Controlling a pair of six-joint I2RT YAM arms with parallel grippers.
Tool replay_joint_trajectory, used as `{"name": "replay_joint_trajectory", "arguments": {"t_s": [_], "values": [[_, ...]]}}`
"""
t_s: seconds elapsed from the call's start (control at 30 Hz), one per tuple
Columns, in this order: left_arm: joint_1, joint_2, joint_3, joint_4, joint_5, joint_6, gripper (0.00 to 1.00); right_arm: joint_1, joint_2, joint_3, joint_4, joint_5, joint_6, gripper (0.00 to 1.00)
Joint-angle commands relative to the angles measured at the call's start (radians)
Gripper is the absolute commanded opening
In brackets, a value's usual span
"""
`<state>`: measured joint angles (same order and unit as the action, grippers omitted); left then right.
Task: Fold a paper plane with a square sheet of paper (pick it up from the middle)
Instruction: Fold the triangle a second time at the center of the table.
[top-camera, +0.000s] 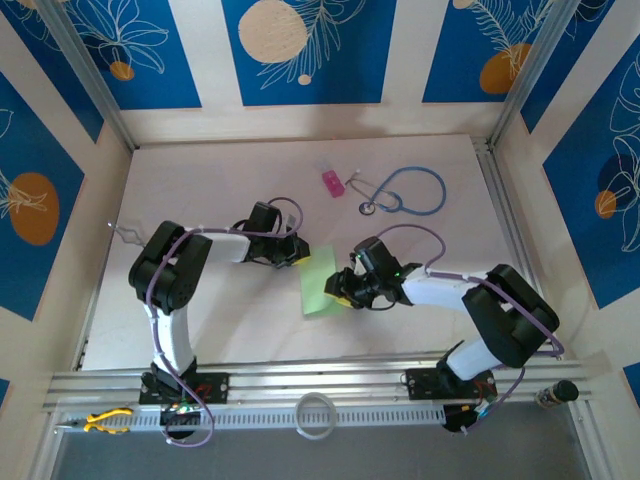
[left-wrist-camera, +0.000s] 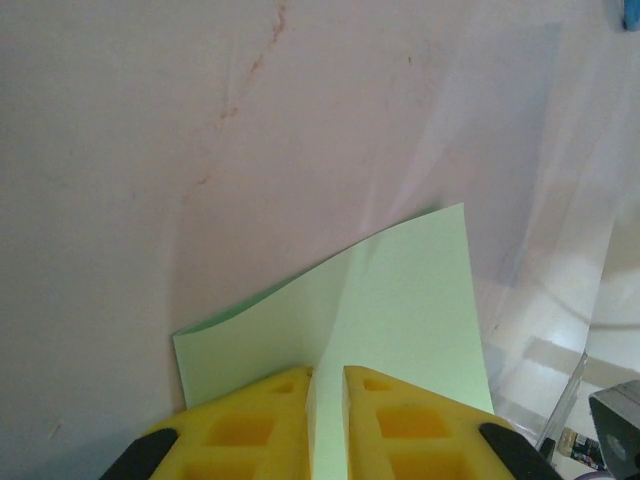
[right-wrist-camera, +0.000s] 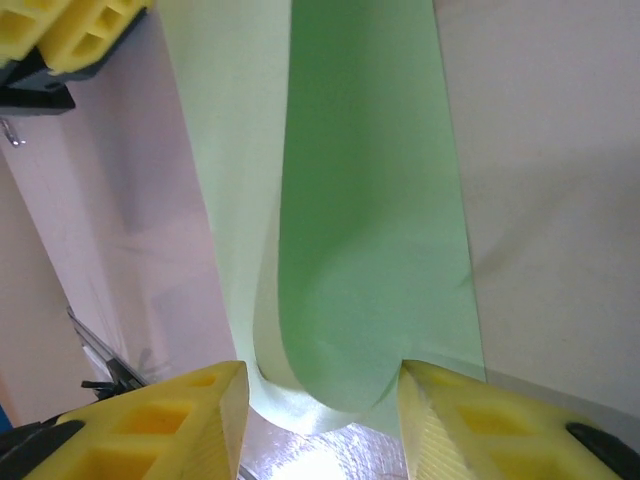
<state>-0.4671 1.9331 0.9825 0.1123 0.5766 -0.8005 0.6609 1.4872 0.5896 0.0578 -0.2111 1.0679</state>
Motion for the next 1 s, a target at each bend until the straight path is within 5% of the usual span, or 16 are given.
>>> {"name": "replay_joint_trajectory", "arguments": {"t_s": [0.0, 0.6, 0.97], "values": [[0.009, 0.042, -0.006, -0.054, -0.009, 0.006, 0.17, -0.018, 0.021, 0.041, 0.008, -0.047, -0.075, 0.46], [0.009, 0.044, 0.011, -0.062, 0.002, 0.012, 0.17, -0.105, 0.107, 0.061, 0.118, -0.193, -0.192, 0.46], [0.009, 0.017, 0.017, -0.037, 0.032, 0.000, 0.20, -0.121, 0.167, 0.056, 0.123, -0.222, -0.197, 0.31]]}}
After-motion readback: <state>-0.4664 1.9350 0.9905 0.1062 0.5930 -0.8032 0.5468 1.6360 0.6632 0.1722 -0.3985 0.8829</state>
